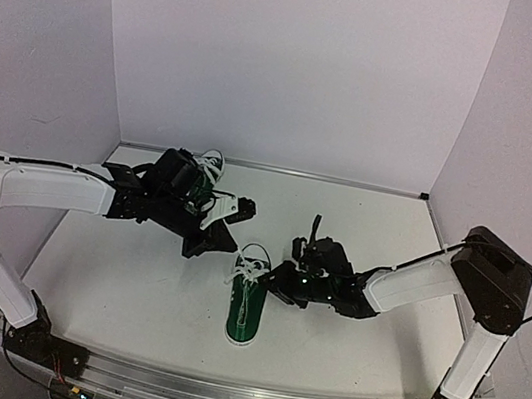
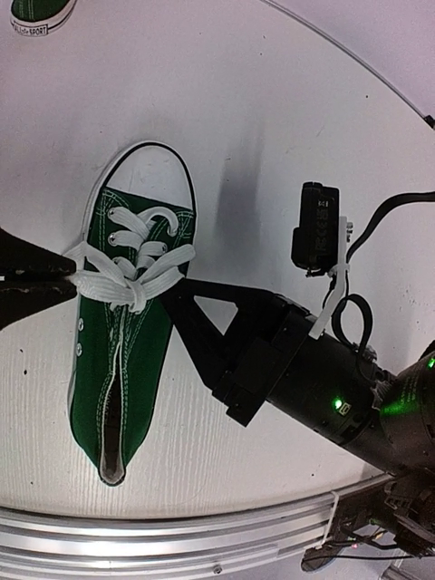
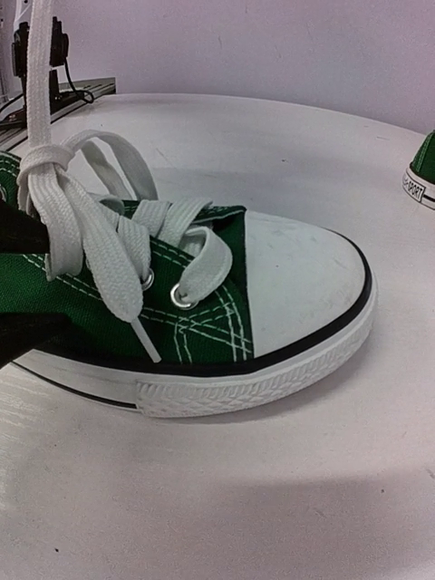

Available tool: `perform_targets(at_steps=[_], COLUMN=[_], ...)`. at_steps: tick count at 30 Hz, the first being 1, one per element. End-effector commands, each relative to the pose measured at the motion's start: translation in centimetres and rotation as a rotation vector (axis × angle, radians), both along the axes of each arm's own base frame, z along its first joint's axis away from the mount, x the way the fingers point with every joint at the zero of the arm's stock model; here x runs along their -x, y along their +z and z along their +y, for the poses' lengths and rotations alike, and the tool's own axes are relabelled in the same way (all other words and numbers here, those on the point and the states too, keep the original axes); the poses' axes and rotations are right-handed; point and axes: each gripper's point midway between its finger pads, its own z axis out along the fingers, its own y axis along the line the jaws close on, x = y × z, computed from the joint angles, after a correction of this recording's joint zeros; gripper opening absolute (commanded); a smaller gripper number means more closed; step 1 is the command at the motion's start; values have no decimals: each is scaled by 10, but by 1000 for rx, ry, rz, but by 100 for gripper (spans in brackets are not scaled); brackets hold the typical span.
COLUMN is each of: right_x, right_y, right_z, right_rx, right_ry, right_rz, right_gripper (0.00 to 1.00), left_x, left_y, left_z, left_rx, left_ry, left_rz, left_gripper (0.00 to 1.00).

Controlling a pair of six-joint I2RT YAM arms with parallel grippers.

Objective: Tie the shoes

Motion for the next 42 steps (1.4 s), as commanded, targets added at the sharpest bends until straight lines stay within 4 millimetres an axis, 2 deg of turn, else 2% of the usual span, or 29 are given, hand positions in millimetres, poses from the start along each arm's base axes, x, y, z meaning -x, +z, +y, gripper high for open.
perform_targets(at_steps=[1,6,12,15,17,20,23,27,29,42], right_x=[-7,-8,-8,-7,-7,-7,-7,-7,-7,-6], right_y=[14,10,7,12,16,19,21,21,20,20], right_z=[14,14,8,0,-5,-11,-15,-18,-19,-20], right_rx=[-37,-28,-19,-10,-6,-2,0,0,0,-3], right_ry=[7,-2,-19,-41,-55,-74,-91,-98,-100,-103], right_rz=[-44,-43,-39,-52,-61,-72,-81,-84,-81,-77], right_gripper=[21,20,4,0,0,0,0,0,0,0], left_x=[0,5,25,31,28,19,7,-10,-15,-42], left_y=[17,13,6,-8,-18,-31,-48,-66,-70,-104], left_z=[-1,-3,-1,7,12,22,38,55,53,17], left_rx=[47,47,47,16,-26,-76,-138,-177,-168,-176], left_ry=[-8,-34,-128,-135,-107,-39,35,94,84,-9], left_rz=[-25,-8,14,1,-14,-31,-60,-66,-72,-63], left_gripper=[0,0,2,6,13,34,43,46,47,48])
